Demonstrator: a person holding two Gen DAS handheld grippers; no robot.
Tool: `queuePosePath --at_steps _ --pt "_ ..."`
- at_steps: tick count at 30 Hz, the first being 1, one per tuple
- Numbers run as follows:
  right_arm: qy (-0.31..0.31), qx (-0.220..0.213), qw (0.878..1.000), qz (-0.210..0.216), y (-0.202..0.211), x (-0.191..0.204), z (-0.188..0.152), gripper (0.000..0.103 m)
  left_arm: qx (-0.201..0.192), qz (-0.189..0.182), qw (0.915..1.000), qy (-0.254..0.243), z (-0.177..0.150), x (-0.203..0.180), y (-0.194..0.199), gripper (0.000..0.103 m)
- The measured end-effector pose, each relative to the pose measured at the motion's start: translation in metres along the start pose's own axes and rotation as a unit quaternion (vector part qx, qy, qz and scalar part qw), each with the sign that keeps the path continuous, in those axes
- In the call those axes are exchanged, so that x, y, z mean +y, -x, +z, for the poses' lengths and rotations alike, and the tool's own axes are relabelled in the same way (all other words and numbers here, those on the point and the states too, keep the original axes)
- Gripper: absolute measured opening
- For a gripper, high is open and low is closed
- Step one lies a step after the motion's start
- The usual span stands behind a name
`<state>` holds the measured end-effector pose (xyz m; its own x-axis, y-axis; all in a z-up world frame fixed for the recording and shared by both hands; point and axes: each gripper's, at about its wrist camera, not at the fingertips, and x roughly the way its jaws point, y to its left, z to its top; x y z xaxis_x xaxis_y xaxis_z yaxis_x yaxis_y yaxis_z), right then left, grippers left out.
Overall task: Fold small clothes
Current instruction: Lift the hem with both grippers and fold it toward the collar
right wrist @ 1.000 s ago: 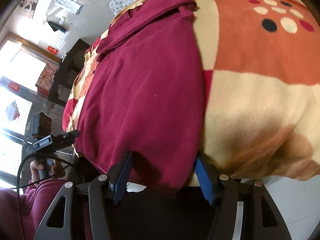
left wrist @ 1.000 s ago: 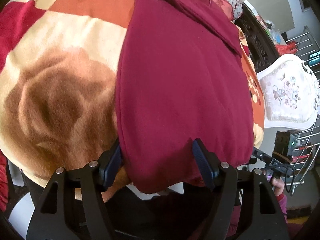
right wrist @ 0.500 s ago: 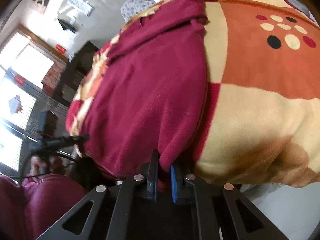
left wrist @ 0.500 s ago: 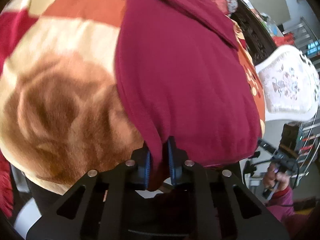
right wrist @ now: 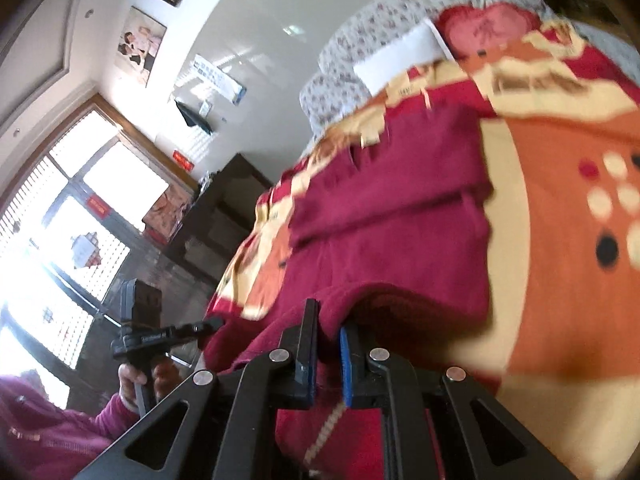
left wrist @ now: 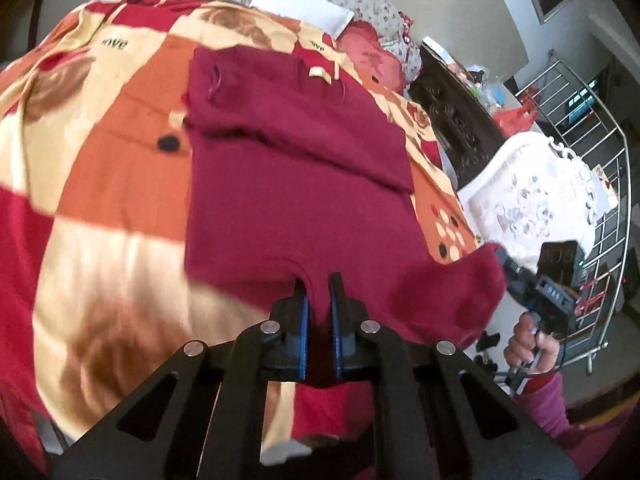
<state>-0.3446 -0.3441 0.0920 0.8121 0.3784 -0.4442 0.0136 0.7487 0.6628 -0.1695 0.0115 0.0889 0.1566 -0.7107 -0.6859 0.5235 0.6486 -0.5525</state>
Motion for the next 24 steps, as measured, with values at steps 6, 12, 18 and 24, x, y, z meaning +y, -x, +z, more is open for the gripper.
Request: queuePosePath --at_steps 6,12,18,24 --pt "0.012 -0.009 1.0 -0.013 -0.018 -0.009 0.047 0.008 -0.026 0.006 0.9997 0.002 0.036 -0.004 -0.011 0.008" --pt "-0.003 -0.042 0.999 -0.028 -0.037 -0.023 0.091 0.008 -0.076 0.018 0.997 -0.003 0.093 -0.004 -0.02 0.008" --pt "-0.005 -0.05 0.997 -0.064 -0.076 -0.044 0.146 0.008 -0.098 0.041 0.9943 -0.005 0.158 0.004 -0.053 0.008" --pt "-0.023 -0.038 0.995 -0.09 -0.118 -0.073 0.191 0.008 -0.105 0.071 0.9916 0.024 0.211 0.03 -0.09 0.008"
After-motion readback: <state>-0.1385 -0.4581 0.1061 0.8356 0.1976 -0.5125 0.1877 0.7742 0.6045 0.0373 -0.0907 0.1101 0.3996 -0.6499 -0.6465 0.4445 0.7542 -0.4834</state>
